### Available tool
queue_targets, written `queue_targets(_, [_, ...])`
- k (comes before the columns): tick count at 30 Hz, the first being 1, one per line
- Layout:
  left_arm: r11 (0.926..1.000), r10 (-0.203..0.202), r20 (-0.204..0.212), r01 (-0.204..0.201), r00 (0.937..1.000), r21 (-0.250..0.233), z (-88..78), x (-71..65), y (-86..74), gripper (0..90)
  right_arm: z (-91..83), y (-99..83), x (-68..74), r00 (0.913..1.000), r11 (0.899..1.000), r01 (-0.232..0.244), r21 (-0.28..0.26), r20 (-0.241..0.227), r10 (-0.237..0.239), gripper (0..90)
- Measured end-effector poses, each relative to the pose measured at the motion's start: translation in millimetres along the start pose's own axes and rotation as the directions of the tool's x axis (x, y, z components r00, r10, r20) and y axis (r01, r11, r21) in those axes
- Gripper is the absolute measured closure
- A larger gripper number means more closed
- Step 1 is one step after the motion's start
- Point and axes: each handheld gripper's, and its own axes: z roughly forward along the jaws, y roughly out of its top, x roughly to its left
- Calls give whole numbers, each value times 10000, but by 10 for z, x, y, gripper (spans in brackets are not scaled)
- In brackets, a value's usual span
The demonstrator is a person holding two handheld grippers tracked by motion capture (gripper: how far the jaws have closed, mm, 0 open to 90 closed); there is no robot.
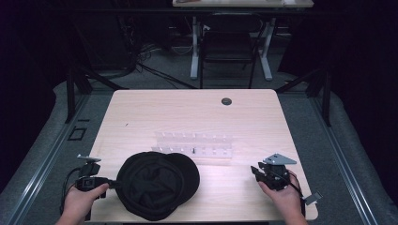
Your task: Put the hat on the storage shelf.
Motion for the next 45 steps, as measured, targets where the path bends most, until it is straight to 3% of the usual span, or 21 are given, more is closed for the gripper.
queue_targets(6, [9995,-317,526,318,9981,-5,-48,23,22,849,5,-4,-1,10000,10000,-28,13,-19,28,636])
queue_targets(11, [9997,-251,734,248,9970,45,-90,21,44,850,6,-5,-14,10000,9999,-63,91,-31,64,635])
queue_targets(16, [9985,-527,1184,540,9916,-78,-161,5,60,851,12,-10,-22,9999,9999,-121,66,-44,121,633])
queue_targets(24, [9982,-490,1740,544,9835,-263,-291,-21,86,852,19,-14,-24,9998,9999,-137,97,-131,138,631])
queue_targets(25, [9947,-921,1930,993,9769,-282,-304,-43,84,853,18,-13,-23,9998,9999,-118,123,-141,119,631])
queue_targets(27, [9953,-867,1991,934,9761,-245,-316,-36,86,853,16,-10,-22,9999,9999,-66,152,-100,68,630])
queue_targets(28, [9928,-1096,2151,1175,9704,-240,-344,-61,94,854,17,-10,-21,9999,9999,-93,130,-121,95,630])
queue_targets(35, [9928,-1047,2431,1155,9643,-303,-424,-99,124,854,30,-18,-31,9997,9998,-175,125,-152,177,629])
queue_targets(38, [9907,-1200,2730,1331,9545,-297,-450,-105,139,854,23,-16,-40,9995,9996,-235,163,-229,239,629])
queue_targets(40, [9903,-1203,3104,1360,9430,-291,-485,-117,156,854,21,-18,-41,9994,9996,-260,146,-232,263,629])
queue_targets(45, [9905,-1157,3364,1340,9346,-316,-529,-185,179,854,27,-19,-43,9992,9994,-300,155,-256,304,628])
